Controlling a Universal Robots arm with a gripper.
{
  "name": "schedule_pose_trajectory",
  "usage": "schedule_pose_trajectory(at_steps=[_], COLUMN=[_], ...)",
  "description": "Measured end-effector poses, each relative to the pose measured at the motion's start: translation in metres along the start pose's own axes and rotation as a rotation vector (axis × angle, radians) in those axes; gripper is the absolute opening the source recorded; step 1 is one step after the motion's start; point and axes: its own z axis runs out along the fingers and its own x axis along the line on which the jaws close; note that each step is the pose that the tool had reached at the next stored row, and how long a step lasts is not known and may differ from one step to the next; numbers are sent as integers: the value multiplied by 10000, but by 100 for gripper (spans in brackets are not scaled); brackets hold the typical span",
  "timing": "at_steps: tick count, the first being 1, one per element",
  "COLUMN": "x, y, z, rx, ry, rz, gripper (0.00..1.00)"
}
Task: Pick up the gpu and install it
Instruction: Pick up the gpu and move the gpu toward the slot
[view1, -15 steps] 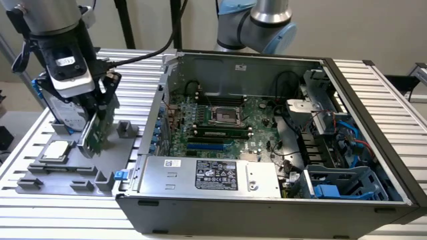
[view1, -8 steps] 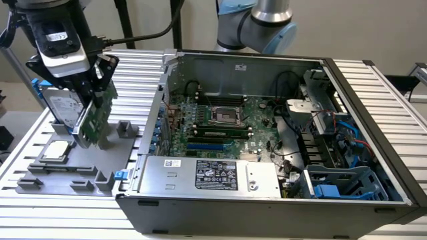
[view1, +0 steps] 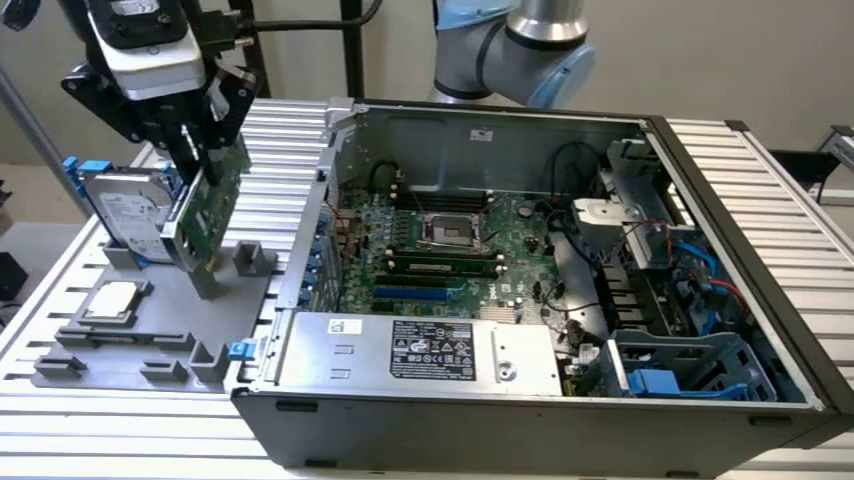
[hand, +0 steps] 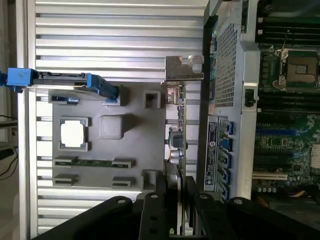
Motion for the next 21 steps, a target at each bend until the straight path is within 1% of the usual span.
schedule_pose_trajectory(at_steps=[5,9,11,13,21], x=[-228,-412,-501,-591,-955], y=[0,0,-1,-2,-5], z=[-206,-330,-353,-358,-359], rx=[-2,-3,-2,-2,-2], ry=[66,133,155,164,185], rz=[-1,1,0,1,1], gripper=[26,26,26,26,26])
